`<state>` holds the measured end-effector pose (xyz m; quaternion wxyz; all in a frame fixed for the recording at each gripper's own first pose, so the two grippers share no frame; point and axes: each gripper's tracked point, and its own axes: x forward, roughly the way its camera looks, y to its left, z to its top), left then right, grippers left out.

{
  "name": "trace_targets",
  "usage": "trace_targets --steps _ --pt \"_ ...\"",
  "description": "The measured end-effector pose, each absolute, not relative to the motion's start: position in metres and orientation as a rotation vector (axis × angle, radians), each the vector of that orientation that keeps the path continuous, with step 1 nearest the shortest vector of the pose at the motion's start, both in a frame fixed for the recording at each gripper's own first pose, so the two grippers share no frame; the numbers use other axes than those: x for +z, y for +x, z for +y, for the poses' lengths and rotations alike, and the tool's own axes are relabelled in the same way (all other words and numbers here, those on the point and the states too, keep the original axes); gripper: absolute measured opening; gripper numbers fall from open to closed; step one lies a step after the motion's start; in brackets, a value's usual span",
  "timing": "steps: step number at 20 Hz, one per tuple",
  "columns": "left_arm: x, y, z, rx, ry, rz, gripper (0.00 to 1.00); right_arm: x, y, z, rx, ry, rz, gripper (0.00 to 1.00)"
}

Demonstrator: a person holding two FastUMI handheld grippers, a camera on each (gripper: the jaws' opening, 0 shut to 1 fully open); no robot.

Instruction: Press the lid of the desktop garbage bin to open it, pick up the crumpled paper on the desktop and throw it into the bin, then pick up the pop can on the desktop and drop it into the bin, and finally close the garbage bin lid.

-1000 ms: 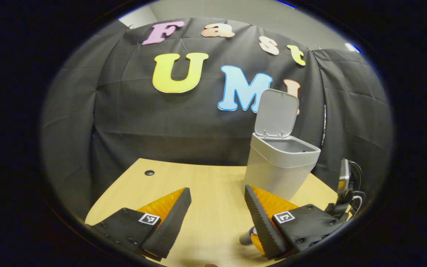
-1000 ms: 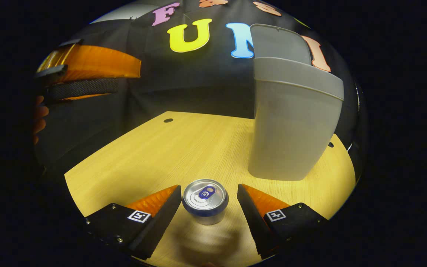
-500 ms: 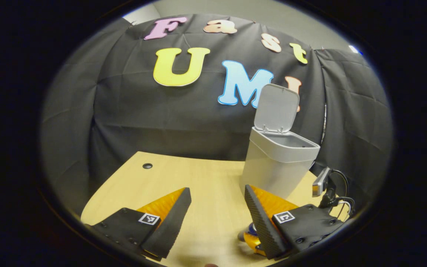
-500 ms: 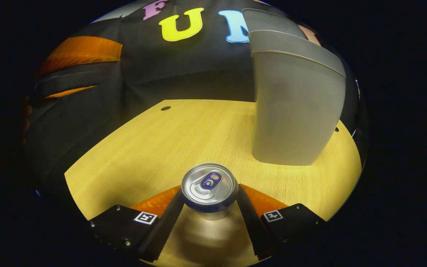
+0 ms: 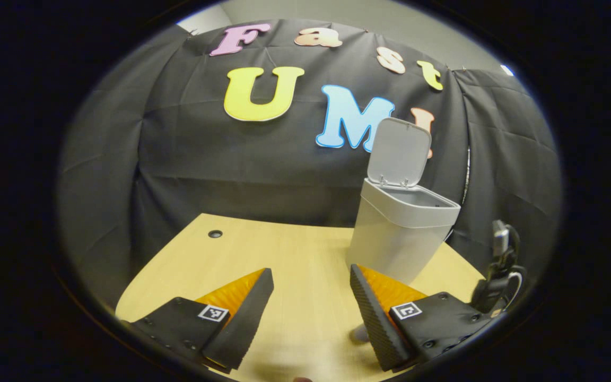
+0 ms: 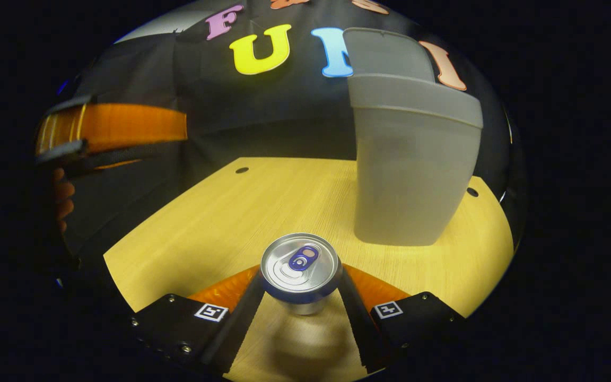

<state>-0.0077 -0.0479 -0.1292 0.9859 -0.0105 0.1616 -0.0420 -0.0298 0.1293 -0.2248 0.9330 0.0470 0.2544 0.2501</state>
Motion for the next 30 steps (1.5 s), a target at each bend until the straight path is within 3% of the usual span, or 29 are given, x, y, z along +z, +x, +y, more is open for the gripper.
trace_targets --steps 12,13,14,20,22,24,25,30 --pt "-0.124 -0.007 -0.062 -0.121 0.011 0.314 1.00 -0.036 0.029 0.065 0.401 0.174 0.100 0.84" --pt "-0.124 -0.008 -0.064 -0.124 0.014 0.314 0.96 -0.027 0.036 0.059 0.385 0.167 0.074 0.84" --pt "-0.124 -0.009 -0.066 -0.126 0.016 0.314 1.00 -0.020 0.043 0.053 0.367 0.158 0.049 0.84" --pt "-0.125 -0.010 -0.074 -0.137 0.015 0.318 0.93 0.004 0.086 0.032 0.286 0.098 -0.032 0.84" --pt "-0.125 -0.011 -0.075 -0.139 0.016 0.317 1.00 0.004 0.102 0.027 0.262 0.083 -0.039 0.84" --pt "-0.125 -0.010 -0.078 -0.140 0.016 0.317 0.96 -0.001 0.118 0.023 0.241 0.072 -0.028 0.84" --pt "-0.125 -0.011 -0.078 -0.141 0.016 0.318 1.00 -0.005 0.124 0.022 0.235 0.068 -0.017 0.84" --pt "-0.125 -0.011 -0.083 -0.142 0.019 0.318 1.00 -0.018 0.147 0.022 0.223 0.062 0.015 0.84"
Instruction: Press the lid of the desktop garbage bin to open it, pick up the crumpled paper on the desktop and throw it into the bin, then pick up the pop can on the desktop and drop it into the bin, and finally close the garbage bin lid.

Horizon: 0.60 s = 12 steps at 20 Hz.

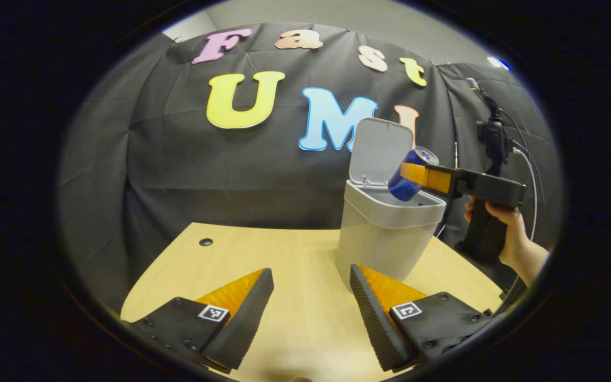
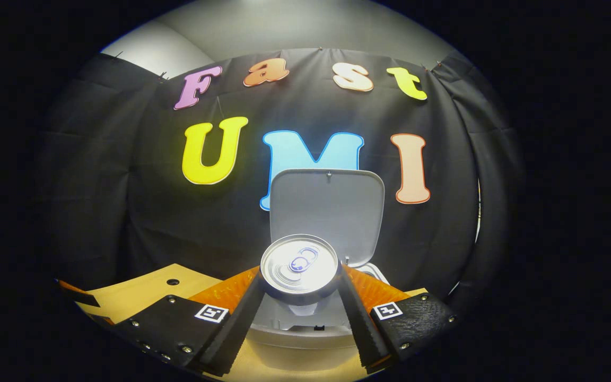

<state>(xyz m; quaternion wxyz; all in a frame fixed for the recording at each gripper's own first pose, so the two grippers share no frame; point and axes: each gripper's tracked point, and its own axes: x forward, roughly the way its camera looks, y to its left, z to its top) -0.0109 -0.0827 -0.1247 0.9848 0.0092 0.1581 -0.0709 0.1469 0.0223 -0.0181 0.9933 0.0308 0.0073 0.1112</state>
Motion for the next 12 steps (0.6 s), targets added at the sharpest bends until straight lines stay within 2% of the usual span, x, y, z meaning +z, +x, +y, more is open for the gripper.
trace_targets --steps 1,2,3,4,5,6,12 --pt "-0.125 -0.010 -0.084 -0.145 0.017 0.319 1.00 -0.020 0.150 0.021 0.215 0.059 0.021 0.84" --pt "-0.125 -0.011 -0.085 -0.147 0.018 0.321 1.00 -0.022 0.152 0.019 0.206 0.055 0.027 0.94" --pt "-0.126 -0.011 -0.087 -0.148 0.019 0.323 1.00 -0.022 0.153 0.018 0.200 0.053 0.027 0.94" --pt "-0.126 -0.012 -0.088 -0.150 0.020 0.322 1.00 -0.022 0.154 0.017 0.193 0.055 0.026 0.86" --pt "-0.126 -0.012 -0.090 -0.152 0.019 0.322 1.00 -0.020 0.154 0.015 0.189 0.059 0.023 0.97" --pt "-0.126 -0.012 -0.090 -0.155 0.019 0.322 1.00 -0.018 0.154 0.014 0.188 0.063 0.019 0.93" --pt "-0.125 -0.010 -0.098 -0.165 0.018 0.320 1.00 -0.004 0.154 0.006 0.176 0.061 -0.007 0.92"
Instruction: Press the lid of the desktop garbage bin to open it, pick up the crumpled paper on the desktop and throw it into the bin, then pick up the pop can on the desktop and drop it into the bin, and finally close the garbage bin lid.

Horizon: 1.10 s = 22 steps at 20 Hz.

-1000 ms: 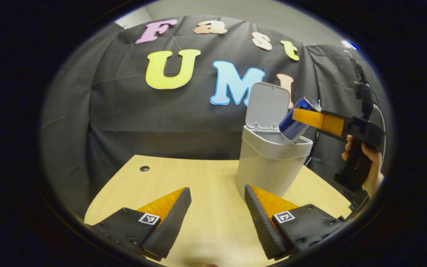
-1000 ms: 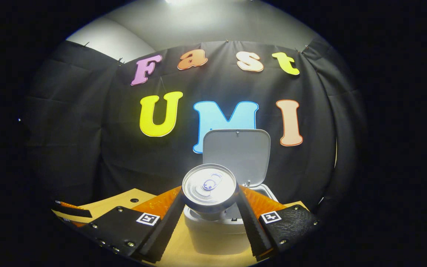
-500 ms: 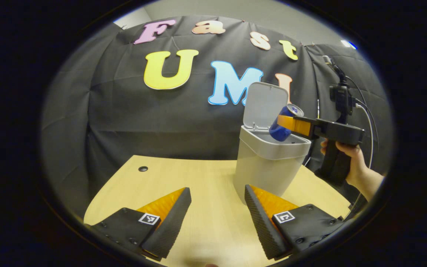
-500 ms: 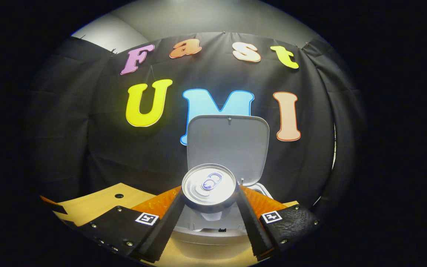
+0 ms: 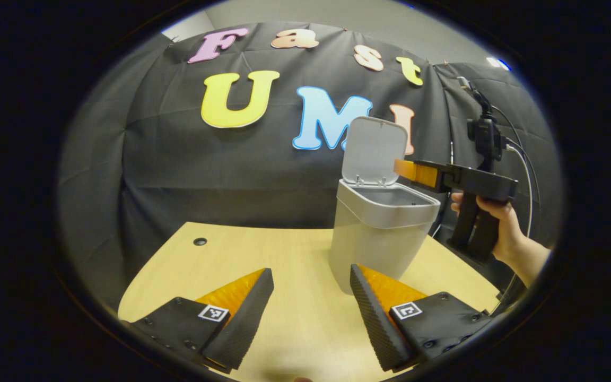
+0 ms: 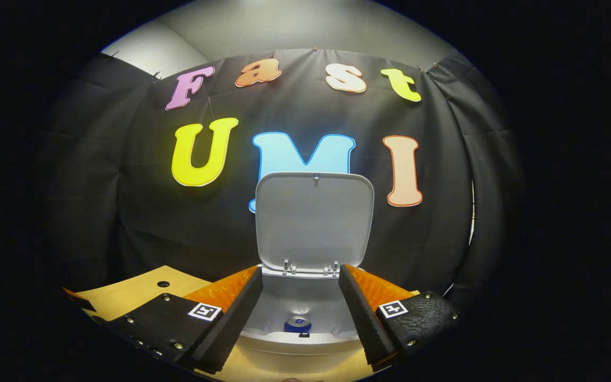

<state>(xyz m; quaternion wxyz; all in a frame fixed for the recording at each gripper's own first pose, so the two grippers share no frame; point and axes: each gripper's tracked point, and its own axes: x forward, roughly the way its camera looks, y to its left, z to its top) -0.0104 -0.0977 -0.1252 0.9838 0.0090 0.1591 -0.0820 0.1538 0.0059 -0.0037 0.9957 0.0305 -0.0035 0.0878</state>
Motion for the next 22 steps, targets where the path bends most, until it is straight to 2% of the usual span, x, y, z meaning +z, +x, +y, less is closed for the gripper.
trace_targets --steps 3,4,6,9,10,12,13,14,16,17,18,22 --pt "-0.123 -0.012 -0.099 -0.170 0.023 0.314 1.00 0.011 0.156 0.001 0.163 0.051 -0.031 0.92" --pt "-0.122 -0.012 -0.100 -0.172 0.025 0.313 0.96 0.017 0.157 0.000 0.162 0.047 -0.041 0.92" --pt "-0.122 -0.013 -0.100 -0.173 0.026 0.310 1.00 0.028 0.161 -0.002 0.155 0.033 -0.059 0.92" --pt "-0.121 -0.013 -0.099 -0.173 0.023 0.307 1.00 0.045 0.168 -0.007 0.135 0.023 -0.080 0.92" --pt "-0.120 -0.014 -0.098 -0.172 0.021 0.305 0.96 0.051 0.170 -0.008 0.130 0.028 -0.088 0.92" --pt "-0.121 -0.014 -0.097 -0.170 0.017 0.306 0.96 0.062 0.177 -0.009 0.124 0.037 -0.102 0.92" --pt "-0.121 -0.014 -0.097 -0.170 0.014 0.307 1.00 0.070 0.180 -0.010 0.123 0.039 -0.110 0.92" --pt "-0.122 -0.014 -0.096 -0.169 0.011 0.309 0.96 0.076 0.184 -0.010 0.124 0.040 -0.115 0.92" --pt "-0.121 -0.015 -0.095 -0.168 0.007 0.312 1.00 0.091 0.195 -0.011 0.121 0.054 -0.120 0.92" --pt "-0.121 -0.015 -0.095 -0.168 0.005 0.310 0.96 0.097 0.200 -0.012 0.121 0.064 -0.122 0.92" --pt "-0.120 -0.015 -0.094 -0.168 0.004 0.308 1.00 0.103 0.206 -0.013 0.118 0.075 -0.125 0.92" --pt "-0.114 -0.013 -0.091 -0.164 -0.001 0.297 1.00 0.123 0.229 -0.019 0.100 0.117 -0.138 0.92"
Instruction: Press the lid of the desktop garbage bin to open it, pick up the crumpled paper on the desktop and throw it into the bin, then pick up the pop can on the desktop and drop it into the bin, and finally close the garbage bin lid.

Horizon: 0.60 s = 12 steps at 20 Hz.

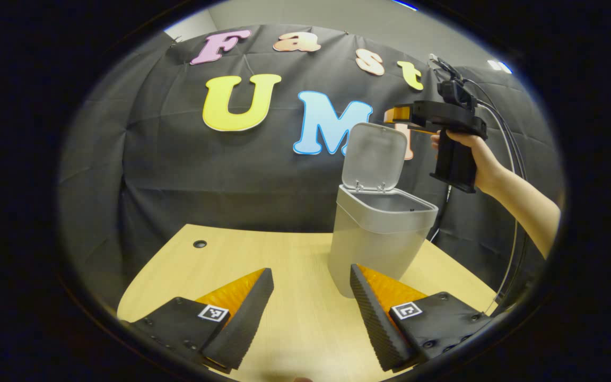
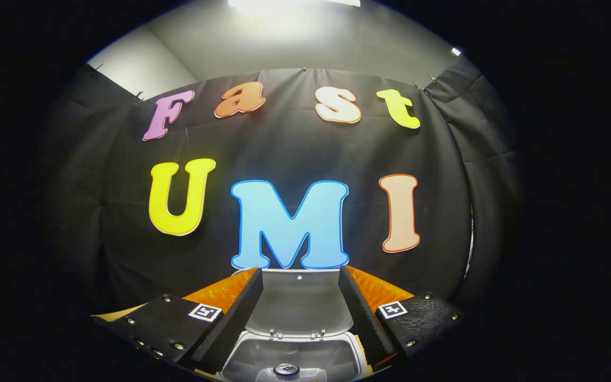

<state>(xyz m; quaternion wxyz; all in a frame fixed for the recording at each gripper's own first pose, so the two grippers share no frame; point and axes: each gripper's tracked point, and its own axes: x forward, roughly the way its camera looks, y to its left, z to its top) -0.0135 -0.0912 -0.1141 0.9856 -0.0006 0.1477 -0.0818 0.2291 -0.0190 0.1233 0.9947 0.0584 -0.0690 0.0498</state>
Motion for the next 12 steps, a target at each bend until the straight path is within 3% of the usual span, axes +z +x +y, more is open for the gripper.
trace_targets --steps 1,2,12 --pt "-0.112 -0.013 -0.089 -0.163 -0.007 0.294 0.96 0.127 0.234 -0.022 0.089 0.130 -0.140 0.92" --pt "-0.110 -0.012 -0.088 -0.160 -0.012 0.292 1.00 0.130 0.239 -0.024 0.081 0.145 -0.140 0.92" --pt "-0.096 -0.010 -0.064 -0.110 -0.051 0.274 1.00 0.126 0.298 -0.012 0.055 0.192 -0.034 0.92"
